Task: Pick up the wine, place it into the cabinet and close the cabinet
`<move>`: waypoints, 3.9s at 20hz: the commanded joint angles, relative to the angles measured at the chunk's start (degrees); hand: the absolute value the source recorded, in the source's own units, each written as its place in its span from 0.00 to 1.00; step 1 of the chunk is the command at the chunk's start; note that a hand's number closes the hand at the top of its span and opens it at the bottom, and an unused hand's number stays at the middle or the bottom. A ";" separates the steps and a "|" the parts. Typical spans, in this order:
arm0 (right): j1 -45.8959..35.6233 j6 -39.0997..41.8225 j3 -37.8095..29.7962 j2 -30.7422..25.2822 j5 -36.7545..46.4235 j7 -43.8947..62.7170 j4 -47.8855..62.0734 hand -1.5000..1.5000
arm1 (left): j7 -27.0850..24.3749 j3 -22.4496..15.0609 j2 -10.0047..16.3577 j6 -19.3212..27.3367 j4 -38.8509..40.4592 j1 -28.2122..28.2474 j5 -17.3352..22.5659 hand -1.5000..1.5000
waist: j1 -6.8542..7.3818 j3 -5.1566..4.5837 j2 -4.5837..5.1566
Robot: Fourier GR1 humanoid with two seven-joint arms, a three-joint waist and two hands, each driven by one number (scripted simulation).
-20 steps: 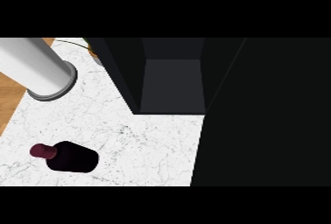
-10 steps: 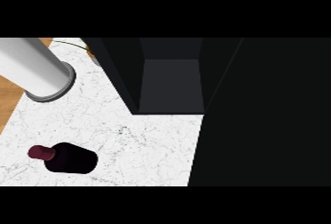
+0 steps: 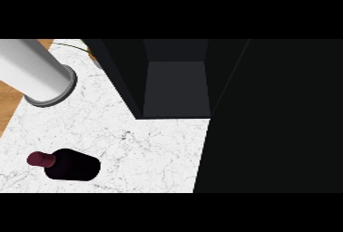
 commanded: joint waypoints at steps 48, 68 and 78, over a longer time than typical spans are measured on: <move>-5.26 -14.12 10.10 -12.21 10.11 7.23 -10.88 0.00 | -44.23 -2.08 -17.60 -17.70 55.00 -19.77 -69.68 0.00 | -0.93 -0.17 -0.06; -3.34 -16.97 8.12 -16.57 5.62 1.93 -8.75 0.00 | -57.09 -12.90 -16.79 -17.82 72.09 -23.22 -72.26 0.00 | -1.23 -0.16 -0.01; -3.85 -17.04 8.19 -18.23 4.09 0.94 -8.24 0.00 | -60.44 -15.16 -17.69 -15.81 76.10 -25.38 -69.29 1.00 | -1.00 -0.16 0.06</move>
